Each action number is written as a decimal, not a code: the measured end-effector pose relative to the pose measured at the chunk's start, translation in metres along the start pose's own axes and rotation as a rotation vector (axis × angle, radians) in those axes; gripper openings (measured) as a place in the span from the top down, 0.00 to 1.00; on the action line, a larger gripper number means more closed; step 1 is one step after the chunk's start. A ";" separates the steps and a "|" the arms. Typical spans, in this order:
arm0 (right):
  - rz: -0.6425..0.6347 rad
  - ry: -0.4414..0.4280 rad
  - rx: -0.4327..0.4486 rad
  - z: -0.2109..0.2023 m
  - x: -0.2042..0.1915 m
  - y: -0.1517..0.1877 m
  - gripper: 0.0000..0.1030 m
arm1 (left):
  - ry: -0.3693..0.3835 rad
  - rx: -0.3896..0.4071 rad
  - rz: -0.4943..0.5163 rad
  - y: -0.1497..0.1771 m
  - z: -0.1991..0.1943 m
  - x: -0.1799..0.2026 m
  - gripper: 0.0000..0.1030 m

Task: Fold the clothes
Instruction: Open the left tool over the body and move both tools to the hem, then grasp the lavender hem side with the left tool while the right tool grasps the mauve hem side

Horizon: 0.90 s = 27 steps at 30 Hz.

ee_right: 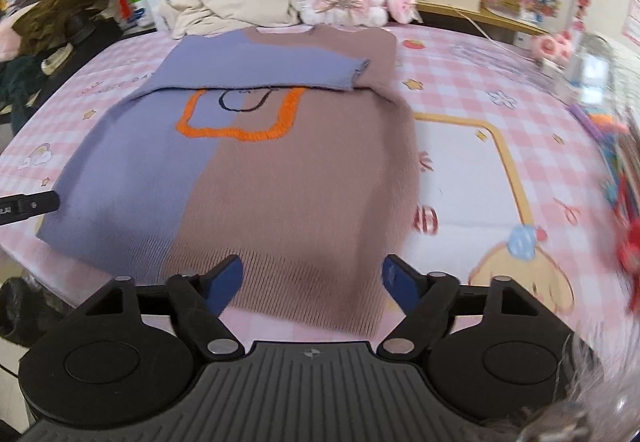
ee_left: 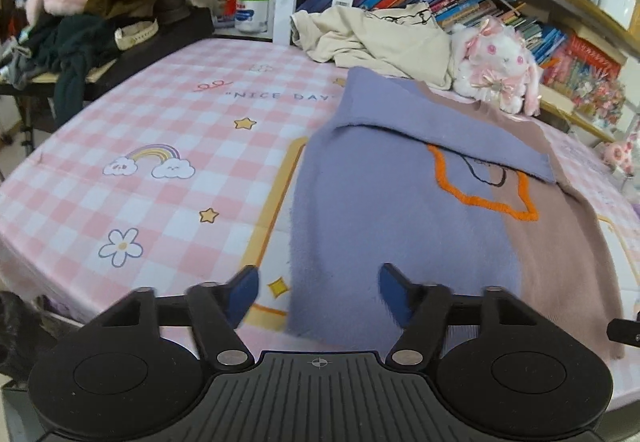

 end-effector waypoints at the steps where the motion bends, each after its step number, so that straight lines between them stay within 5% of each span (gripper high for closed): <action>1: 0.021 0.014 0.004 -0.002 0.000 0.003 0.37 | 0.012 -0.005 0.008 -0.001 0.001 -0.002 0.58; 14: 0.255 0.091 0.082 -0.014 0.030 0.010 0.52 | 0.107 -0.073 0.052 -0.011 0.018 -0.014 0.59; 18: 0.285 0.085 0.079 -0.009 0.039 0.009 0.64 | 0.116 -0.106 0.035 -0.015 0.027 -0.013 0.59; 27: 0.282 0.073 0.028 0.004 0.047 0.002 0.81 | 0.089 -0.146 -0.002 -0.018 0.039 -0.012 0.81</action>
Point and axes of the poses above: each gripper's, at about its wrist camera, not at the fingertips, and z roughly the way its jaws point, x to its right, y to its underside, the point moved 1 cm from there along z, roughly the way its jaws point, and after that the axes turned 13 degrees about -y, right-handed, at the moved point
